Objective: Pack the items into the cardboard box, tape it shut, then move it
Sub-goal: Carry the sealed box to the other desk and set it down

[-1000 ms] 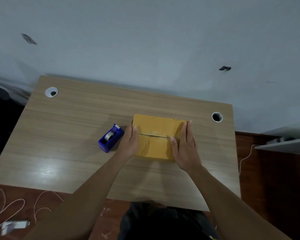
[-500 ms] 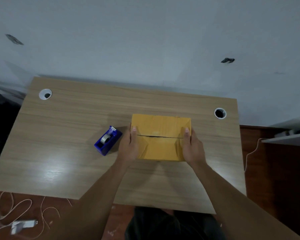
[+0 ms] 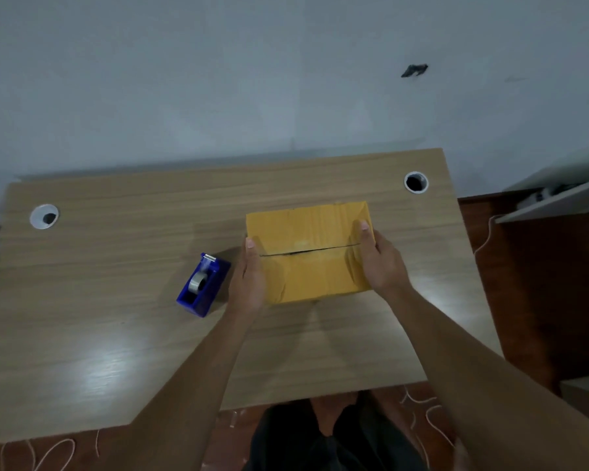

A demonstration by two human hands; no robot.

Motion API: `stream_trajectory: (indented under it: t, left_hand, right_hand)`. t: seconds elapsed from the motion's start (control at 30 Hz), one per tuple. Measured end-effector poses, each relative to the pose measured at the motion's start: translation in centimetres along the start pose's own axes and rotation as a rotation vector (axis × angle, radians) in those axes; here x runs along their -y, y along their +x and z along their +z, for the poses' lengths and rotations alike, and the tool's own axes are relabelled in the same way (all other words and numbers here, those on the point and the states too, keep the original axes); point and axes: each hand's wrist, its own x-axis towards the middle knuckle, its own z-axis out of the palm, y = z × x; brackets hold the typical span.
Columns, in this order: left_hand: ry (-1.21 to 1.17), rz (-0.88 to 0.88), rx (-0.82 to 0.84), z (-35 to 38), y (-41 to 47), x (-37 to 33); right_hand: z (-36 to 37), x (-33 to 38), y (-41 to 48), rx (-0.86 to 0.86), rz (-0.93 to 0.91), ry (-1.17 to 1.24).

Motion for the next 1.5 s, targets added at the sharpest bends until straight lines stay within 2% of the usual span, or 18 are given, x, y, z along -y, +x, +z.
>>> stream_trajectory:
  t: [0.2, 0.53, 1.27, 1.5]
  left_hand:
    - [-0.093, -0.064, 0.081, -0.5, 0.8, 0.9]
    - [0.041, -0.057, 0.210, -0.5, -2.2, 1.1]
    - [0.017, -0.039, 0.498, 7.2, -17.2, 10.1]
    - [0.121, -0.021, 0.615, 8.7, -21.7, 11.8]
  right_hand:
    - [0.0, -0.7, -2.0, -0.029, 0.063, 0.031]
    - [-0.8, -4.1, -7.4, -0.079, 0.123, 0.137]
    - [-6.5, -20.0, -23.1, -0.224, 0.236, 0.216]
    - [-7.6, -23.8, -27.6, -0.267, 0.216, 0.330]
